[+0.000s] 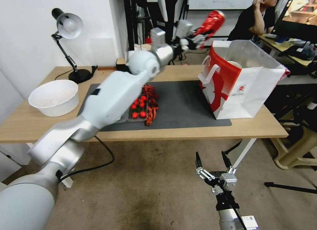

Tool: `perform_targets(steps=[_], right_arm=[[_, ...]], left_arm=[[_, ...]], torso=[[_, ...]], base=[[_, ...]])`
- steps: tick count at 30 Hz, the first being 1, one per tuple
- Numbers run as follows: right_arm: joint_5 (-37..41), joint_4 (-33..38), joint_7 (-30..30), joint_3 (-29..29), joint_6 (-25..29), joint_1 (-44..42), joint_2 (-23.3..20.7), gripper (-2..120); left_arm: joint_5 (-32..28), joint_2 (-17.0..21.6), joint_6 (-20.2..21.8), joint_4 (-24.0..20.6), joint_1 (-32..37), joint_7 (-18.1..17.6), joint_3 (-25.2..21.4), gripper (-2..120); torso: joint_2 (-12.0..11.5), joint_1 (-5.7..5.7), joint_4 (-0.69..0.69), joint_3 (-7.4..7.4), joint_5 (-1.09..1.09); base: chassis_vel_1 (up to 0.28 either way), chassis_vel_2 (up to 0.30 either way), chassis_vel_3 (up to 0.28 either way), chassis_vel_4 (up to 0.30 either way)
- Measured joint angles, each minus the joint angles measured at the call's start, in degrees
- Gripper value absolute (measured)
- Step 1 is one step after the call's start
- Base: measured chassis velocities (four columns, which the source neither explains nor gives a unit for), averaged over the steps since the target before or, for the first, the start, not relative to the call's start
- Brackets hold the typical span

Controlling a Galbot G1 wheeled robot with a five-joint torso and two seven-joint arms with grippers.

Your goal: Pick up the trash from the table and place it into the takeout bag.

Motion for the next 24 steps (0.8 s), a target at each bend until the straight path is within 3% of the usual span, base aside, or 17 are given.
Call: perform_targets(steps=[5, 11, 21, 24], right_arm=[[0.0, -0.43, 0.0, 0.02, 0.38, 0.02, 0.57, 100], [-0.3, -0.76, 0.01, -0.1, 1.04, -0.17, 0.98, 100], [-0.29, -0.91, 0.0, 0.0, 1.53, -0.34, 0.99, 100], [-0.28, -1.06, 0.0, -0.09, 1.58, -0.32, 0.96, 100]], left_arm=[[0.75, -3.2, -0.73, 2.99, -1.97, -0.01, 2.53, 22], [2.0, -7.99, -2.04, 9.86, -6.73, 0.45, 6.04, 22], [7.26, -11.01, -2.47, 13.59, -8.06, 2.24, 7.82, 22], [7.63, -11.24, -2.54, 13.91, -7.79, 2.42, 7.99, 35]], torso=[[0.0, 0.0, -0.01, 0.0, 0.0], [0.0, 0.0, 0.0, 0.0, 0.0], [0.0, 0.0, 0.0, 0.0, -0.01], [0.0, 0.0, 0.0, 0.0, -0.01]], base=[[0.0, 0.0, 0.0, 0.0], [0.0, 0.0, 0.0, 0.0], [0.0, 0.0, 0.0, 0.0], [0.0, 0.0, 0.0, 0.0]])
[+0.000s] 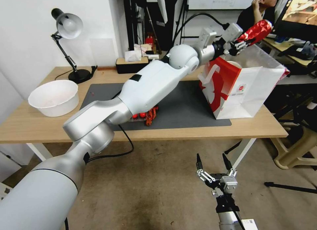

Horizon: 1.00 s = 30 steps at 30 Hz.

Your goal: Pick up the trash from the table and place it into the takeout bag.

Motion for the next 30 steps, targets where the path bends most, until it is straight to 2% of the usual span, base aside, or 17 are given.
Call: perform_targets(steps=[1, 3, 6, 8, 9, 11, 12, 15, 16, 18, 21, 23, 24, 27, 29, 30], right_arm=[[0.0, 0.0, 0.0, 0.0, 0.0, 0.0, 0.0, 100], [0.01, -0.08, 0.0, -0.06, 0.01, 0.05, -0.04, 100], [0.02, -0.15, -0.01, -0.15, 0.02, 0.08, -0.07, 100], [0.02, -0.28, -0.06, -0.37, 0.03, 0.16, -0.06, 100], [0.02, -0.28, -0.06, -0.37, 0.03, 0.16, -0.06, 100], [0.02, -0.3, -0.1, -0.6, 0.03, 0.25, -0.02, 100], [0.02, -0.3, -0.1, -0.6, 0.03, 0.25, -0.02, 100], [-0.19, -0.25, -0.16, -0.82, 0.03, 0.21, 0.0, 100], [-0.19, -0.25, -0.16, -0.82, 0.03, 0.21, 0.0, 100], [-0.39, -0.21, -0.17, -0.84, 0.02, 0.19, 0.01, 100], [-0.49, -0.17, -0.18, -0.91, 0.01, 0.19, 0.0, 100], [-0.52, -0.11, -0.18, -1.01, -0.01, 0.2, -0.06, 100], [-0.52, -0.11, -0.18, -1.01, -0.01, 0.2, -0.06, 100], [-0.56, -0.1, -0.18, -1.07, -0.06, 0.3, -0.27, 100], [-0.57, -0.1, -0.18, -1.1, -0.07, 0.31, -0.33, 100], [-0.57, -0.09, -0.18, -1.15, -0.08, 0.31, -0.37, 100]], left_arm=[[0.0, 0.0, 0.0, 0.0, 0.0, 0.0, 0.0, 35], [0.01, 0.34, 0.05, -0.15, 0.25, 0.04, -0.03, 45], [0.01, 0.67, 0.08, -0.32, 0.38, 0.04, -0.15, 52], [0.03, 1.14, 0.27, -1.2, 1.07, -0.26, -0.79, 64], [0.03, 1.14, 0.27, -1.2, 1.07, -0.26, -0.79, 64], [0.13, 1.97, 0.56, -2.76, 2.15, -1.15, -1.51, 76], [0.13, 1.97, 0.56, -2.76, 2.15, -1.15, -1.51, 76], [0.64, 4.45, 0.86, -5.89, 3.58, -1.67, -1.95, 89], [0.64, 4.45, 0.86, -5.89, 3.58, -1.67, -1.95, 89], [0.67, 7.05, 1.49, -9.04, 5.01, -2.36, -2.19, 97], [0.66, 9.5, 1.76, -11.75, 6.44, -2.91, -2.58, 99], [0.7, 12.92, 1.95, -15.5, 9.03, -3.53, -3.76, 100], [0.7, 12.92, 1.95, -15.5, 9.03, -3.53, -3.76, 100], [1.45, 16.73, 1.91, -20.15, 13.0, -4.01, -6.72, 100], [2.0, 17.68, 1.29, -21.38, 14.37, -4.09, -7.79, 100], [2.55, 18.89, -0.69, -22.67, 16.14, -3.62, -9.2, 100]], torso=[[0.0, 0.0, 0.0, 0.0, 0.0], [0.0, 0.0, 0.0, 0.0, 0.0], [0.0, 0.0, 0.01, 0.0, 0.0], [0.0, 0.0, 0.01, 0.0, 0.0], [0.0, 0.0, 0.01, 0.0, 0.0], [0.0, 0.0, -0.01, 0.0, 0.0], [0.0, 0.0, -0.01, 0.0, 0.0], [0.0, 0.0, 0.0, 0.0, -0.01], [0.0, 0.0, 0.0, 0.0, -0.01], [0.0, 0.0, 0.01, -0.01, -0.01], [0.0, 0.0, 0.0, -0.01, -0.02], [0.0, 0.0, 0.0, 0.0, -0.02], [0.0, 0.0, 0.0, 0.0, -0.02], [0.0, 0.0, 0.01, -0.01, -0.02], [0.0, 0.0, 0.02, -0.01, -0.03], [0.0, 0.0, 0.0, -0.01, -0.02]], base=[[0.0, 0.0, 0.0, 0.0], [0.0, 0.0, 0.0, 0.0], [0.0, 0.0, 0.0, 0.0], [0.0, 0.0, 0.0, 0.0], [0.0, 0.0, 0.0, 0.0], [0.0, 0.0, 0.0, 0.0], [0.0, 0.0, 0.0, 0.0], [0.0, 0.0, 0.0, 0.0], [0.0, 0.0, 0.0, 0.0], [0.0, 0.0, 0.0, 0.0], [0.0, 0.0, 0.0, 0.0], [0.0, 0.0, 0.0, 0.0], [0.0, 0.0, 0.0, 0.0], [0.0, 0.0, 0.0, 0.0], [0.0, 0.0, 0.0, 0.0], [0.0, 0.0, 0.0, 0.0]])
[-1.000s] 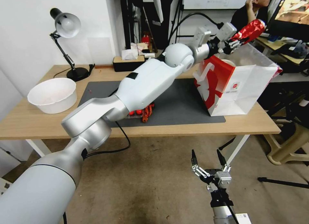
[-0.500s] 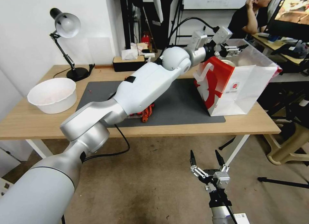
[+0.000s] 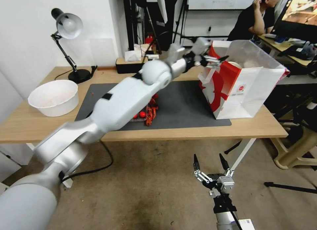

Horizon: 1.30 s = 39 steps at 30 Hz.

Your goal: Pick up the trash from the table and place it into the takeout bag.

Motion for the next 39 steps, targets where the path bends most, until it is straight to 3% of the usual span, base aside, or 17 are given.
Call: perform_targets(steps=[2, 9, 15, 19, 25, 28, 29, 32, 33, 34, 35, 37, 38, 39], right_arm=[[-0.01, 0.0, -0.01, -0.07, 0.0, -0.03, -0.07, 100], [-0.11, 0.0, -0.06, -0.11, 0.2, -0.44, -0.35, 100], [-0.14, 0.32, -0.07, -0.15, 0.41, -0.72, -0.67, 100], [-0.2, 0.31, -0.08, -0.56, 0.7, -0.77, -0.89, 100], [-0.48, -0.36, -0.1, -1.49, 0.86, -0.45, -0.83, 100], [-0.71, -0.55, -0.1, -2.0, 0.86, -0.21, -0.7, 100], [-0.71, -0.55, -0.1, -2.0, 0.86, -0.21, -0.7, 100], [-0.87, -0.66, -0.1, -2.23, 0.86, -0.13, -0.79, 100], [-0.87, -0.66, -0.1, -2.23, 0.86, -0.13, -0.79, 100], [-0.87, -0.69, -0.1, -2.25, 0.86, -0.12, -0.83, 100], [-0.88, -0.77, -0.09, -2.26, 0.86, -0.11, -0.9, 100], [-0.87, -0.91, -0.09, -2.32, 0.86, -0.1, -0.99, 100], [-0.87, -0.91, -0.09, -2.32, 0.86, -0.1, -0.99, 100], [-0.88, -1.0, -0.08, -2.39, 0.87, -0.08, -1.01, 100]], left_arm=[[0.13, 1.78, -2.6, -2.27, 3.07, 1.66, -2.21, 100], [1.36, 6.77, -4.55, -7.96, 11.55, 7.49, -7.45, 100], [3.08, 10.06, -4.66, -11.95, 17.98, 7.92, -11.27, 100], [5.15, 13.29, -4.29, -16.67, 27.91, 10.24, -18.73, 100], [6.29, 15.44, -4.82, -20.66, 37.39, 12.0, -25.58, 100], [11.97, 15.6, -4.94, -23.61, 43.9, 7.27, -30.11, 100], [11.97, 15.6, -4.94, -23.61, 43.9, 7.27, -30.11, 100], [20.07, 14.98, -0.4, -27.73, 52.86, -1.81, -35.3, 100], [20.07, 14.98, -0.4, -27.73, 52.86, -1.81, -35.3, 100], [21.18, 14.63, 1.6, -28.78, 54.57, -4.78, -36.38, 100], [22.07, 13.94, 5.79, -30.45, 57.37, -10.65, -38.22, 100], [21.99, 12.87, 10.26, -32.24, 60.16, -18.06, -40.15, 100], [21.99, 12.87, 10.26, -32.24, 60.16, -18.06, -40.15, 100], [21.96, 12.27, 11.65, -32.84, 61.46, -20.57, -41.25, 100]], torso=[[0.0, 0.0, 0.01, 0.0, 0.01], [0.0, 0.0, -0.01, 0.0, 0.01], [0.0, 0.0, -0.01, -0.01, 0.03], [0.0, -0.01, 0.02, 0.0, 0.02], [0.0, -0.01, 0.0, -0.01, 0.02], [0.0, -0.01, -0.02, 0.0, 0.03], [0.0, -0.01, -0.02, 0.0, 0.03], [0.0, -0.01, 0.01, 0.0, 0.01], [0.0, -0.01, 0.01, 0.0, 0.01], [0.01, -0.01, 0.01, 0.0, 0.02], [0.01, -0.01, 0.0, 0.0, 0.02], [0.01, -0.01, 0.01, 0.0, 0.02], [0.01, -0.01, 0.01, 0.0, 0.02], [0.0, -0.01, -0.01, 0.0, 0.02]], base=[[0.0, 0.0, 0.0, 0.0], [0.0, 0.0, 0.0, 0.0], [0.0, 0.0, 0.0, 0.0], [0.0, 0.0, 0.0, 0.0], [0.0, 0.0, 0.0, 0.0], [0.0, 0.0, 0.0, 0.0], [0.0, 0.0, 0.0, 0.0], [0.0, 0.0, 0.0, 0.0], [0.0, 0.0, 0.0, 0.0], [0.0, 0.0, 0.0, 0.0], [0.0, 0.0, 0.0, 0.0], [0.0, 0.0, 0.0, 0.0], [0.0, 0.0, 0.0, 0.0], [0.0, 0.0, 0.0, 0.0]])
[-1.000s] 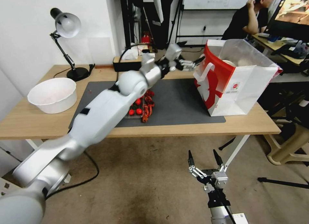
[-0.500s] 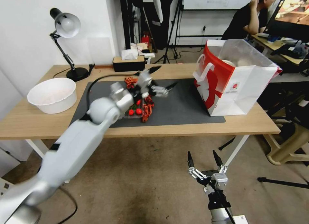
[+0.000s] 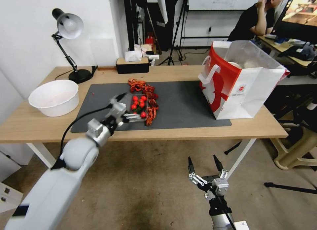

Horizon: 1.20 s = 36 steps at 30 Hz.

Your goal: Pick up the trash from the table and place it into the takeout bag.

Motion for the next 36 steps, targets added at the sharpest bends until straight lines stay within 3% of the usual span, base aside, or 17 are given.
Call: perform_targets(steps=[4, 10, 15, 22, 29, 36], right_arm=[[0.0, -0.14, 0.01, -0.44, 0.06, 0.23, -0.12, 100], [0.0, -0.33, 0.04, -1.12, 0.09, 0.48, -0.18, 100], [0.0, -0.46, 0.04, -1.57, 0.14, 0.55, -0.13, 100], [0.06, -0.47, 0.04, -2.12, 0.11, 0.96, -0.88, 100], [0.28, -0.2, -0.06, -2.26, -0.74, 1.2, -1.47, 100], [0.39, 0.24, -1.33, -2.25, -1.35, 1.15, -1.84, 100]], left_arm=[[0.13, -2.24, 1.57, -1.51, 4.39, -5.73, -3.83, 100], [-1.63, -4.42, 3.34, -3.29, 8.87, -10.64, -7.63, 100], [-3.0, -5.54, 5.13, -5.41, 13.59, -10.51, -11.54, 100], [-4.82, -7.75, 1.21, -7.53, 20.92, -7.45, -15.5, 100], [-5.11, -8.95, -2.78, -8.05, 23.33, -6.69, -16.81, 100], [-4.88, -9.39, -3.74, -8.94, 24.79, -6.18, -17.61, 100]], torso=[[0.0, 0.0, 0.01, 0.0, 0.0], [0.0, 0.0, 0.0, 0.0, 0.0], [-0.01, 0.0, 0.02, 0.0, 0.01], [0.0, 0.0, 0.01, 0.01, 0.0], [-0.01, 0.01, 0.01, 0.01, 0.0], [-0.01, 0.01, 0.01, 0.0, 0.01]], base=[[0.0, 0.0, 0.0, 0.0], [0.0, 0.0, 0.0, 0.0], [0.0, 0.0, 0.0, 0.0], [0.0, 0.0, 0.0, 0.0], [0.0, 0.0, 0.0, 0.0], [0.0, 0.0, 0.0, 0.0]])
